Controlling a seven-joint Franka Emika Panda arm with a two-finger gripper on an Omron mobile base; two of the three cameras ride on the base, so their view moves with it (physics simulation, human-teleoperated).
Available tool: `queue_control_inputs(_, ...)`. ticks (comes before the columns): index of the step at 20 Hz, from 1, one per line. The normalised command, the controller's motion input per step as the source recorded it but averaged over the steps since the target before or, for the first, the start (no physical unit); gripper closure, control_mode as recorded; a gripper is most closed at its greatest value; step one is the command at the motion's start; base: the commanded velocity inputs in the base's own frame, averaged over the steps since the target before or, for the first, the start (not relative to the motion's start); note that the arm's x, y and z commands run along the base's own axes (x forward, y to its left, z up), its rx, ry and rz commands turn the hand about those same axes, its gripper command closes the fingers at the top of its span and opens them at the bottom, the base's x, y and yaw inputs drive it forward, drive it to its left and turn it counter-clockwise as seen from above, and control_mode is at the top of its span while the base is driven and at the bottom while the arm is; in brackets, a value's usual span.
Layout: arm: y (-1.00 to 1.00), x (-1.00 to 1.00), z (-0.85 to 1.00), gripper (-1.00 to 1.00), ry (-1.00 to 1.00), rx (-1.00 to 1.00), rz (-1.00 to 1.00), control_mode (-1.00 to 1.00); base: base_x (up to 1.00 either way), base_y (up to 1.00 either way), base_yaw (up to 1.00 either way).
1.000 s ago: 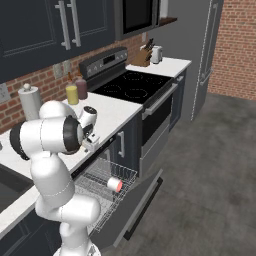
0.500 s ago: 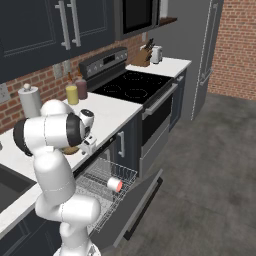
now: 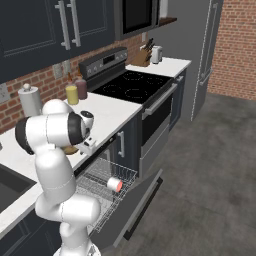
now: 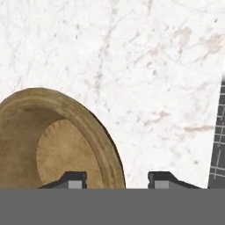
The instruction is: Pick up the cup and bowl from the counter, place them in the dishwasher, and close the dishwasher door.
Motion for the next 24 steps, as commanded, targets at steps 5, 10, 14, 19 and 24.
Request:
queue_control_inputs(5,0.02,0.00,-0.09,1.00,0.00,0.00,0.02,-1.00,0.00,0.00,0.00)
queue_control_inputs(10,0.00,-0.09,0.00,1.00,-0.01,0.00,0.01,-1.00,0.00,0.00,0.00)
queue_control_inputs(14,-0.48,-0.89,0.22,1.00,-0.04,0.00,0.00,-1.00,0.00,0.00,0.00)
queue_control_inputs(19,-0.99,-0.99,0.47,1.00,-0.01,0.00,0.00,-1.00,0.00,0.00,0.00)
queue_control_inputs(24,-1.00,-0.79,0.27,1.00,0.05,0.01,0.00,-1.00,0.00,0.00,0.00)
